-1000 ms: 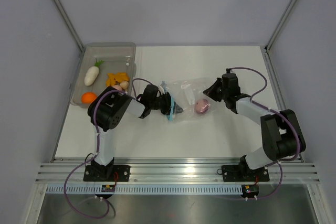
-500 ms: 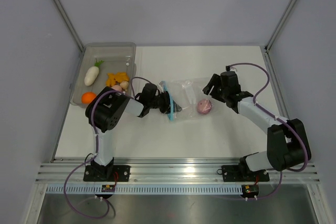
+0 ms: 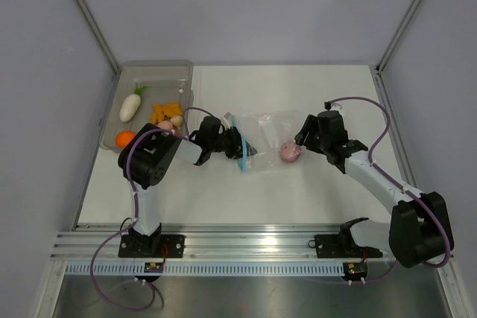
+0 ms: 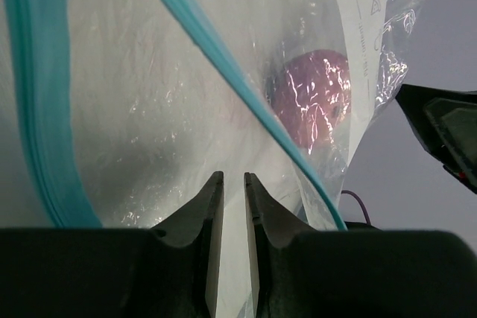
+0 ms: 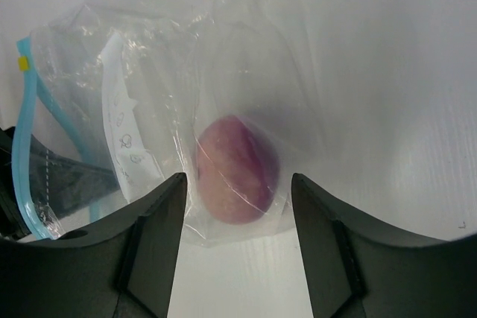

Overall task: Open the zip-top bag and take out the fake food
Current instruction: Adjust the fake vegetable in the zipper food storage bag.

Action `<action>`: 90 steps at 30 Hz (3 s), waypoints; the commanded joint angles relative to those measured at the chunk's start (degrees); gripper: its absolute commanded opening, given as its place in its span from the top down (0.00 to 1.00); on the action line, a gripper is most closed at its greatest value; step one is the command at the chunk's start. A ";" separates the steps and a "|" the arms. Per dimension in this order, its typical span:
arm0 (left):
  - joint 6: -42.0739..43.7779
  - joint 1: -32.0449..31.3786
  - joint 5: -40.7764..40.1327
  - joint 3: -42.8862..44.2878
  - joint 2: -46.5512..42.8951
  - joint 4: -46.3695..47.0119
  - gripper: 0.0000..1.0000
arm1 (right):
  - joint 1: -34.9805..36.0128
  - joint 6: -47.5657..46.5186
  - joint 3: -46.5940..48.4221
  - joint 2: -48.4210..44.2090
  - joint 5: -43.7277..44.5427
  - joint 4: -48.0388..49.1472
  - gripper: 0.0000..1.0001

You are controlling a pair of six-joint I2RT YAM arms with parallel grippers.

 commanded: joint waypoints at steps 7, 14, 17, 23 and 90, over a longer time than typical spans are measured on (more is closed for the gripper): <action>1.00 0.60 0.02 -1.05 -3.34 1.74 0.81 | 2.51 -1.34 -0.60 4.69 1.84 1.32 0.38; 0.92 0.69 0.20 -1.22 -3.25 2.01 0.82 | 2.51 -0.90 -0.25 7.41 1.67 2.81 0.62; 0.83 0.69 0.29 -1.05 -2.99 2.10 0.82 | 2.59 -0.72 0.28 8.56 1.40 2.98 0.76; -0.14 0.69 1.34 -1.66 -2.73 5.34 0.81 | 2.68 -0.63 0.46 10.22 0.00 3.95 1.00; 2.94 -1.94 1.52 2.38 -0.97 5.53 0.09 | 24.47 -11.35 19.89 28.96 24.08 -6.43 1.00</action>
